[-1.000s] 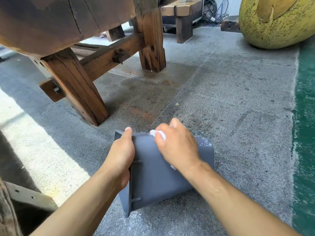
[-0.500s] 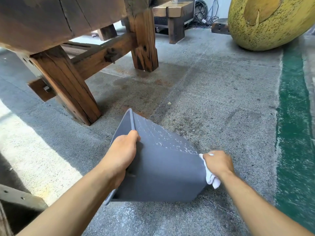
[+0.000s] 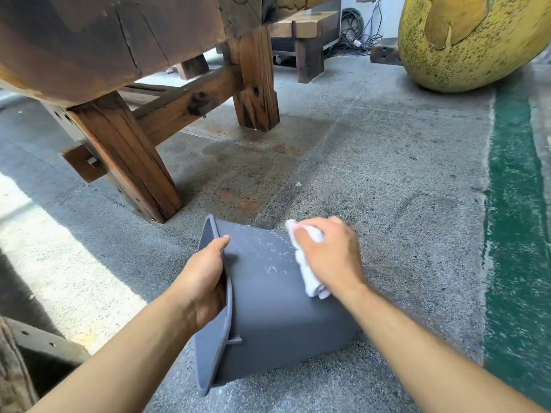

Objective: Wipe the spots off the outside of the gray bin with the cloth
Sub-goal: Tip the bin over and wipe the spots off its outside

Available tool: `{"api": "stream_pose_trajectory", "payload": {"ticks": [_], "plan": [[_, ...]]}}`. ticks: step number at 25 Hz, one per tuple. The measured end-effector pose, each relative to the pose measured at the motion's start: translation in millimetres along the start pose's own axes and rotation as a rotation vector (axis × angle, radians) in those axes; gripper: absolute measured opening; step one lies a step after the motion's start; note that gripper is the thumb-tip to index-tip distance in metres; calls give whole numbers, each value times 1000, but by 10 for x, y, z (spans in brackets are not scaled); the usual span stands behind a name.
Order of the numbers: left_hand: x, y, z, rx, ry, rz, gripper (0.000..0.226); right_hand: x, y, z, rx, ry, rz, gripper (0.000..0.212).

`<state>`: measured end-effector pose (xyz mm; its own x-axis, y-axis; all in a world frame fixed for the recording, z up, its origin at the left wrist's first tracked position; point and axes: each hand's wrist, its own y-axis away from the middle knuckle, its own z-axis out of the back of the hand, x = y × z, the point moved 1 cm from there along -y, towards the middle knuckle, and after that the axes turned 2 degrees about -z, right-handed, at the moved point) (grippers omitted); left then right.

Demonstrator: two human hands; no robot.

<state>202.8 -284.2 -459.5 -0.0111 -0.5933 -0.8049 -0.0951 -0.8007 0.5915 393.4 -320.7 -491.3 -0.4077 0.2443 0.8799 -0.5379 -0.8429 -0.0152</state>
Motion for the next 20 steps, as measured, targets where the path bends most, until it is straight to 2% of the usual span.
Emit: {"api": "stream_pose_trajectory", "payload": {"ticks": [2, 5, 10, 15, 20], "plan": [[20, -39, -29, -28, -8, -8, 44, 382, 233, -188, 124, 30, 128, 28], [56, -62, -27, -14, 29, -7, 44, 604, 519, -464, 262, 218, 236, 32], [52, -117, -26, -32, 13, 81, 57, 402, 587, -583, 283, 331, 277, 26], [46, -156, 5, -30, -78, 82, 68, -225, 185, -499, 269, 422, 90, 18], [82, -199, 30, -19, -168, 71, 63, -1106, 34, -240, 87, 446, -161, 18]]}}
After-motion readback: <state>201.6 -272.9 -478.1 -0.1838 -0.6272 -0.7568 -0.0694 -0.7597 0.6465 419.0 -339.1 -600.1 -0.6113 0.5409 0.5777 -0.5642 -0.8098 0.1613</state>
